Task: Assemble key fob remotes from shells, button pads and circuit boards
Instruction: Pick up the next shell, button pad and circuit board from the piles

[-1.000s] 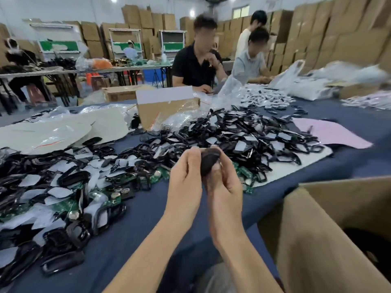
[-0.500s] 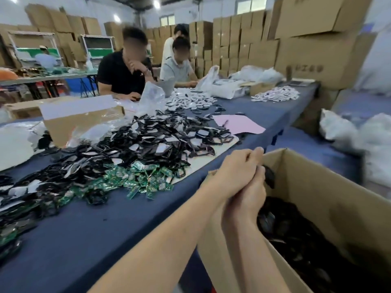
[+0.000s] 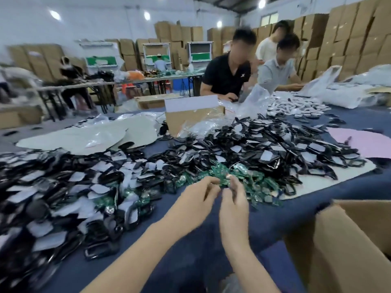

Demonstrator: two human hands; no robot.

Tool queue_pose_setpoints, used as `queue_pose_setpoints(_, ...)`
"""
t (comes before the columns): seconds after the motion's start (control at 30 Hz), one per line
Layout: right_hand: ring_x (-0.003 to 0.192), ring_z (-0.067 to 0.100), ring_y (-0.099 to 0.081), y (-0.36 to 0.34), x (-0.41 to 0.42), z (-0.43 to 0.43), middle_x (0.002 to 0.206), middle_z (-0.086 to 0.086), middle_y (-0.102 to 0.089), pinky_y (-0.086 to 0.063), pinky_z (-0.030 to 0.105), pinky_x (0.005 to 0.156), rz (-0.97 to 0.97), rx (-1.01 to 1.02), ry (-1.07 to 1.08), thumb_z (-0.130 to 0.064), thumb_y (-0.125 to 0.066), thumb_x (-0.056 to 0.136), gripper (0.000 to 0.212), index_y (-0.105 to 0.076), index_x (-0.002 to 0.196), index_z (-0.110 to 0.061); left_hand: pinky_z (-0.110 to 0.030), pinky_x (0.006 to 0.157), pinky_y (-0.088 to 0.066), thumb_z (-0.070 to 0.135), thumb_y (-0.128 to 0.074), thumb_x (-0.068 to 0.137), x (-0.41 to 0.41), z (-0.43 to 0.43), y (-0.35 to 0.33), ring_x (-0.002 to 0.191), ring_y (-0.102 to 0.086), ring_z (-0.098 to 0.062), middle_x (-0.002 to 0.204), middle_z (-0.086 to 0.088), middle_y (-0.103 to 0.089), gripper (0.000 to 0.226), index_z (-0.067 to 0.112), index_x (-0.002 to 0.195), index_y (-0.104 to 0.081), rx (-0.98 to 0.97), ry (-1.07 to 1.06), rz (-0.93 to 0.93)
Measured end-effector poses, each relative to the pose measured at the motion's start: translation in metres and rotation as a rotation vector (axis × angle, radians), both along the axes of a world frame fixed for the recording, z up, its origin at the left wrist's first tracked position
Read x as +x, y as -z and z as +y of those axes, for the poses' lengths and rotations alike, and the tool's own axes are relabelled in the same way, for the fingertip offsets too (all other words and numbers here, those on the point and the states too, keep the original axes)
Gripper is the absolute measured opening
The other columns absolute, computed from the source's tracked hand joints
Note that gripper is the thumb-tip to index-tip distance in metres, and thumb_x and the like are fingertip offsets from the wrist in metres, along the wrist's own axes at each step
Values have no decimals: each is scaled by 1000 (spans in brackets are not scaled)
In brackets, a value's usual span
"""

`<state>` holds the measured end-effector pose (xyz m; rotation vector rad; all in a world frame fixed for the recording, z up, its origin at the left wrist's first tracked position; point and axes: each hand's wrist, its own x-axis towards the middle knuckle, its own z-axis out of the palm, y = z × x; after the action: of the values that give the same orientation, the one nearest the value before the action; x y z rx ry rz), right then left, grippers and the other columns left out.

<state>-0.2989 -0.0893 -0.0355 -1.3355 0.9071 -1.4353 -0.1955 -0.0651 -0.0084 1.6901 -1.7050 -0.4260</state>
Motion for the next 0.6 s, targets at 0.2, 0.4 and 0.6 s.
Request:
queue_pose_setpoints(0.2,132,18,-45,26,93,-2,136,-3,-52,-36,26,105,436,-117,-244,-11,-45,104,38,-51,140,-20,-13,104,-26,31,-39,106,99,65,34,123,-40,-3,134,14,-53,33,28,138,-49,-22,-248,-409)
queue_pose_setpoints(0.4,135,12,-38,22,148,-20,143,-7,-49,-29,26,115,768,-382,-255,-19,-43,105,39,-47,144,-23,-19,100,-34,28,-47,104,158,65,21,116,-53,-10,124,9,-63,29,21,129,-60,-92,-466,-402)
queue_pose_setpoints(0.6,137,18,-42,22,185,-46,143,-1,-53,-34,34,116,946,-601,-231,-22,-40,106,40,-47,145,-19,-35,98,-46,25,-43,105,228,57,5,110,-57,-20,120,-1,-65,32,16,130,-59,-17,-661,-453)
